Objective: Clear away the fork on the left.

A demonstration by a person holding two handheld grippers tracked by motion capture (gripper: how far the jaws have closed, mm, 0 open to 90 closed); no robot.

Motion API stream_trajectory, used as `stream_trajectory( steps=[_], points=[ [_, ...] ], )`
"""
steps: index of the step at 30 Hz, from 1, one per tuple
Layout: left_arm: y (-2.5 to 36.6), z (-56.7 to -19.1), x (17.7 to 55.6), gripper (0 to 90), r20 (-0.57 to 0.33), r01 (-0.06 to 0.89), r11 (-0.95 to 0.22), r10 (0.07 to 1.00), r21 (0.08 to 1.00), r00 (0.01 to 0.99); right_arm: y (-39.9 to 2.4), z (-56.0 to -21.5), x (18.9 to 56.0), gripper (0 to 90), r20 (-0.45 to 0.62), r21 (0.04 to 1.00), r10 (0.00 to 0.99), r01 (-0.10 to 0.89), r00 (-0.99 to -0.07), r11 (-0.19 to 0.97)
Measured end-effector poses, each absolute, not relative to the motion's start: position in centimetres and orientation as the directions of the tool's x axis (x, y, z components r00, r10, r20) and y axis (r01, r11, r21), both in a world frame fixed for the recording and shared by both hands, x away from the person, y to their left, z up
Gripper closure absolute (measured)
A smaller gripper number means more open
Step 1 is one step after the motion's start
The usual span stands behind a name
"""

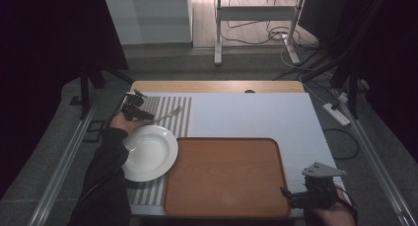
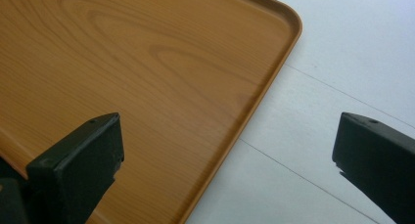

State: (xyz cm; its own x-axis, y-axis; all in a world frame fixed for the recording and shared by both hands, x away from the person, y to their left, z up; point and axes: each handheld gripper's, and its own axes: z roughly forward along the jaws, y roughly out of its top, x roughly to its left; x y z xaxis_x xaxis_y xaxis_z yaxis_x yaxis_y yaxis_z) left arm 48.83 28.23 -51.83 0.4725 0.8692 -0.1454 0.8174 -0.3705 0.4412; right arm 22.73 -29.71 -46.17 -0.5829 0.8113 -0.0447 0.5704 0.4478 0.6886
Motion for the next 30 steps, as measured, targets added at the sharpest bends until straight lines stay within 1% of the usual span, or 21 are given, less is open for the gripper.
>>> stream_trajectory(
  steps=[3, 4, 6, 7, 8, 10, 12, 14, 19, 21, 22, 24, 30],
  points=[
    [27.6, -51.9, 49.1, 39.5, -0.152, 0.806, -0.381, 0.858, 0.452, 0.491, -29.7, -46.2, 22.7, 0.0, -0.045, 0.689, 0.811, 0.570, -0.583, 0.448],
    [27.4, -52.0, 49.2, 31.7, -0.153, 0.804, -0.385, 0.855, 0.453, 0.496, -29.7, -46.2, 22.7, 0.0, -0.045, 0.689, 0.811, 0.570, -0.583, 0.448],
    [26.9, -52.1, 49.4, 20.2, -0.155, 0.806, -0.391, 0.852, 0.445, 0.499, -29.7, -46.2, 22.7, 0.0, -0.044, 0.689, 0.811, 0.570, -0.583, 0.447],
    [26.7, -52.2, 49.6, 8.4, -0.165, 0.808, -0.391, 0.849, 0.441, 0.502, -29.7, -46.2, 22.7, 0.0, -0.044, 0.689, 0.811, 0.570, -0.584, 0.447],
    [26.5, -52.3, 49.7, 8.4, -0.167, 0.808, -0.394, 0.848, 0.437, 0.504, -29.7, -46.2, 22.7, 0.0, -0.044, 0.689, 0.811, 0.570, -0.584, 0.447],
    [26.0, -52.5, 50.0, 3.7, -0.141, 0.807, -0.418, 0.847, 0.418, 0.512, -29.7, -46.2, 22.7, 0.0, -0.044, 0.690, 0.811, 0.569, -0.584, 0.447],
    [25.7, -52.6, 50.2, 1.1, -0.129, 0.806, -0.437, 0.844, 0.399, 0.521, -29.7, -46.2, 22.7, 0.0, -0.045, 0.690, 0.811, 0.569, -0.584, 0.448],
    [25.5, -52.6, 50.4, 0.3, -0.123, 0.807, -0.447, 0.842, 0.386, 0.526, -29.7, -46.2, 22.7, 0.0, -0.045, 0.689, 0.810, 0.569, -0.584, 0.448],
    [25.0, -52.9, 51.0, 1.6, -0.099, 0.810, -0.480, 0.838, 0.337, 0.537, -29.7, -46.2, 22.7, 0.0, -0.044, 0.689, 0.810, 0.569, -0.585, 0.449],
    [24.8, -53.0, 51.0, 4.6, -0.084, 0.806, -0.494, 0.834, 0.327, 0.545, -29.7, -46.2, 22.7, 0.0, -0.045, 0.689, 0.809, 0.569, -0.585, 0.449],
    [24.7, -53.0, 51.0, 8.8, -0.062, 0.802, -0.503, 0.834, 0.322, 0.548, -29.7, -46.2, 22.7, 0.0, -0.044, 0.689, 0.809, 0.569, -0.586, 0.450],
    [24.6, -52.8, 50.9, 13.7, -0.055, 0.794, -0.506, 0.831, 0.336, 0.553, -29.7, -46.2, 22.7, 0.0, -0.044, 0.689, 0.809, 0.569, -0.586, 0.450],
    [25.0, -52.3, 50.4, 48.6, -0.053, 0.778, -0.505, 0.825, 0.374, 0.562, -29.7, -46.2, 22.7, 0.0, -0.045, 0.688, 0.805, 0.566, -0.591, 0.454]
  ],
)
